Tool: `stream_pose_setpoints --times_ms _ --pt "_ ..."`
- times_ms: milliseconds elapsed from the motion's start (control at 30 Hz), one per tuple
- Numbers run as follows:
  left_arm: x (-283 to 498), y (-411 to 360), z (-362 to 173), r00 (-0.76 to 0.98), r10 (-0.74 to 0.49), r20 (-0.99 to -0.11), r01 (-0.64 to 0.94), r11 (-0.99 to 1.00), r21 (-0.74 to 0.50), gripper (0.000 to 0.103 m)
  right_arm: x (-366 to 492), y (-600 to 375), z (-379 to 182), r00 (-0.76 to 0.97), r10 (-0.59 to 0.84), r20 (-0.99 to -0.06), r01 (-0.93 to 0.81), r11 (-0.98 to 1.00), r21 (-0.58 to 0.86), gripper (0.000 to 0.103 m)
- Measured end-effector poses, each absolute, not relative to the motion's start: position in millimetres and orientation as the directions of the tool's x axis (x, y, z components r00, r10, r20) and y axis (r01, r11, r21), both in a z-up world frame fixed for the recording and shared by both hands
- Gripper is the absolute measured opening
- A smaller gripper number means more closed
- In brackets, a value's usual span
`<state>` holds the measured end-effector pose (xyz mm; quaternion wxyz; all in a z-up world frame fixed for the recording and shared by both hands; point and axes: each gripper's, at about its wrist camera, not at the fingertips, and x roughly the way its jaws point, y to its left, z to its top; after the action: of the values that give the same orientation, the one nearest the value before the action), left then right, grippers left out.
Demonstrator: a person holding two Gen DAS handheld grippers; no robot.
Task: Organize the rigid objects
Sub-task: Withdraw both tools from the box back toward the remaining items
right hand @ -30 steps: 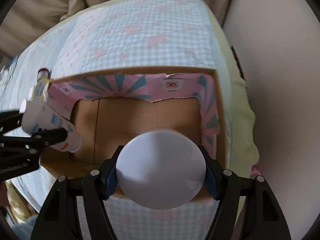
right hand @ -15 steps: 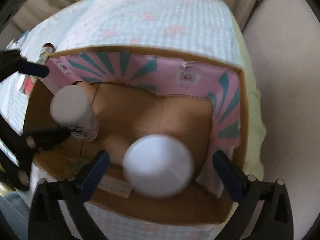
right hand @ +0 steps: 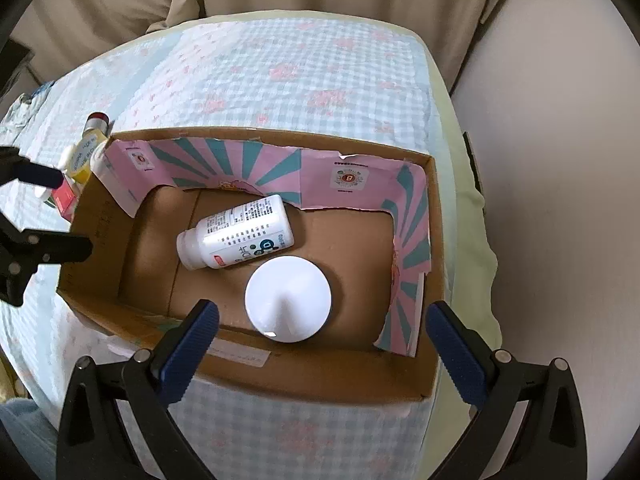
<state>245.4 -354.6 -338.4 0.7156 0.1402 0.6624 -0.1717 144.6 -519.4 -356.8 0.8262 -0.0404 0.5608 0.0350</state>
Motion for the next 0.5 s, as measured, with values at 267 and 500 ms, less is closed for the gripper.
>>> stream_pose_setpoints --times_ms 267,500 --pt "222.8 -332.1 -299.2 0.129 -0.104 -0.986 0.396 0.917 -0.044 0.103 141.7 -512.7 -325.2 0.383 -0.004 -0.924 -0.066 0.997 -0.031 0.103" --pt "190.0 -281.7 -247.9 0.208 -0.135 -0.969 0.326 0.943 -0.061 0.103 127.9 -503.0 -274.0 0.418 -0.01 -0.908 -0.003 1.0 -0.013 0.103"
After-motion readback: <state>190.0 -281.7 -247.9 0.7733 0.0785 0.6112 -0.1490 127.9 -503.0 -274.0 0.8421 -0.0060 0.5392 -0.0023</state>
